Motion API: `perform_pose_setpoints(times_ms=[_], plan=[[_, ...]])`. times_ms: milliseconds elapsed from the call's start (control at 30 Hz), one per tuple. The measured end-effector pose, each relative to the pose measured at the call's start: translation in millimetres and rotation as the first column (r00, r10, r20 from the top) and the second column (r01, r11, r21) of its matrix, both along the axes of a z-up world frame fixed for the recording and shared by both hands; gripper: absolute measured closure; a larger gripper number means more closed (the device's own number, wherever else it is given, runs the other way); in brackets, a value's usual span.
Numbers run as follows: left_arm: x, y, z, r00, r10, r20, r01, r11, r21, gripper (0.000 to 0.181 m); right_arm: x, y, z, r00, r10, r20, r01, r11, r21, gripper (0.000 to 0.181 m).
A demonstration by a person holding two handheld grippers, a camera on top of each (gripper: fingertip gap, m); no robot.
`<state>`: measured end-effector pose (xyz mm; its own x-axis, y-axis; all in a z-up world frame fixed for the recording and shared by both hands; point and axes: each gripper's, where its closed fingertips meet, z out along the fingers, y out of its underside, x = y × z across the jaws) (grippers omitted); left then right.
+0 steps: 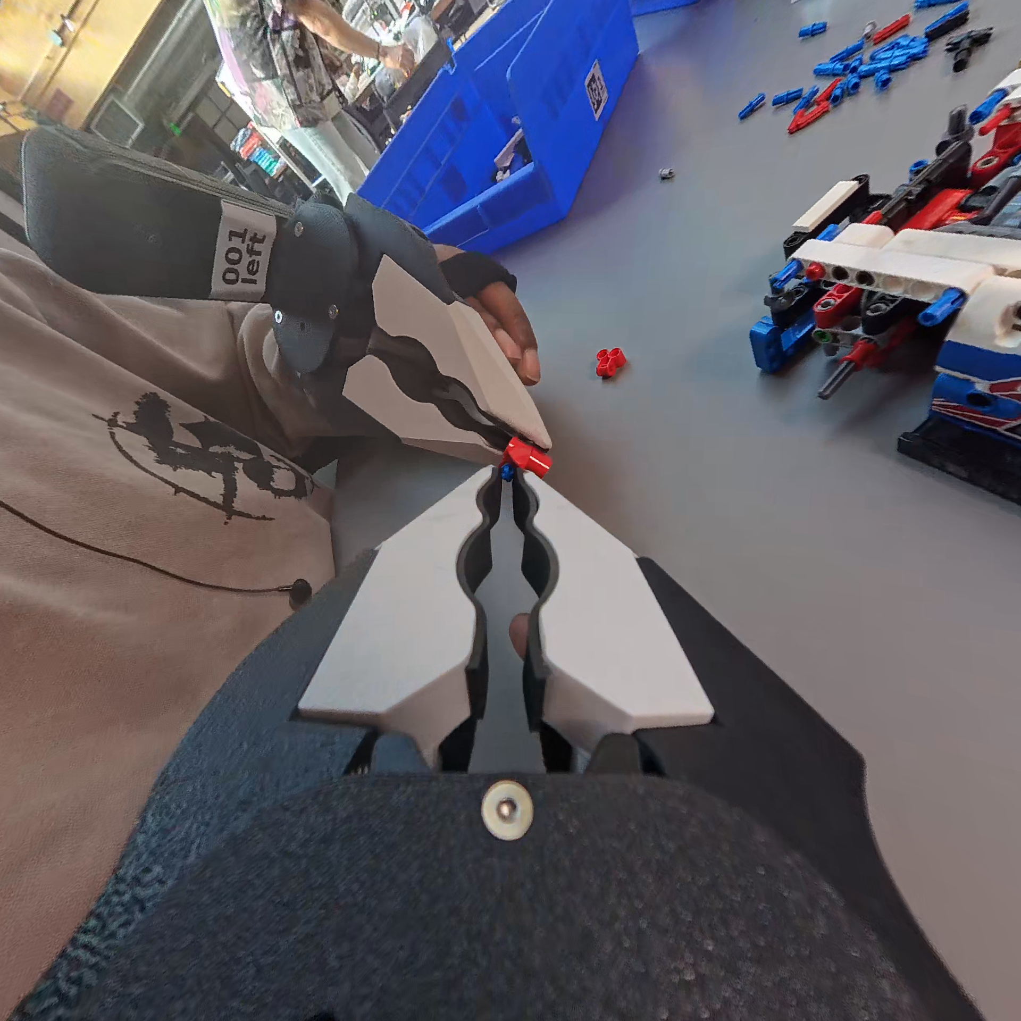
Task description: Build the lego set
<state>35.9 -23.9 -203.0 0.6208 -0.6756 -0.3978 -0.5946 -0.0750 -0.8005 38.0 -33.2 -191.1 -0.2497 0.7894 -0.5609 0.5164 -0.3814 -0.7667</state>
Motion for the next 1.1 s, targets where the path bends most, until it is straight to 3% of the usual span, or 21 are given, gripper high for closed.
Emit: perform_pose_setpoints(times_ms=[33,267,533,667,767,833,967,1033,1100], plan=[[-0.5,1.1,1.2,0.999,0.015,0.037,-0.015,1.0,-0.017,0.18,-0.8,1.1,1.4,1.0,-0.018,-0.012,0.018,1.0,-0.001,0.18],[-14.0,11.8,24.7,0.951,0.143,0.276,-0.127,0.989,-0.076,0.181,-17.3,6.7,21.6,0.976,-0.158,-0.15,0.166,0.985,0.045,0.18],[-20.9,14.4,25.6,0.951,0.179,0.252,-0.174,0.984,-0.043,0.181,-23.7,9.1,21.8,0.96,-0.188,-0.207,0.206,0.976,0.068,0.18],[-17.2,10.2,38.6,0.943,0.065,0.327,-0.055,0.998,-0.04,0.18,-18.5,7.3,36.6,0.961,-0.09,-0.26,0.079,0.996,-0.05,0.18],[-14.3,-0.6,52.3,0.899,-0.045,0.435,0.078,0.995,-0.057,0.146,-14.4,4.3,49.5,0.962,-0.004,-0.274,-0.05,0.981,-0.189,0.18],[-12.4,-2.4,54.3,0.895,-0.069,0.441,0.096,0.995,-0.039,0.138,-15.7,0.6,54.5,0.958,0.031,-0.286,-0.099,0.968,-0.23,0.18],[-7.3,-5.2,61.9,0.91,-0.1,0.402,0.089,0.995,0.048,0.164,-21.9,-11.1,62.2,0.951,0.064,-0.303,-0.17,0.925,-0.34,0.18],[-9.7,-4.8,63.7,0.916,-0.088,0.392,0.073,0.996,0.052,0.165,-22.5,-10.7,64.6,0.949,0.053,-0.31,-0.182,0.898,-0.402,0.18],[-14.5,-3.7,69.4,0.897,-0.073,0.436,0.058,0.997,0.047,0.166,-20.9,-4.3,68.3,0.942,0.023,-0.333,-0.173,0.887,-0.428,0.168]])
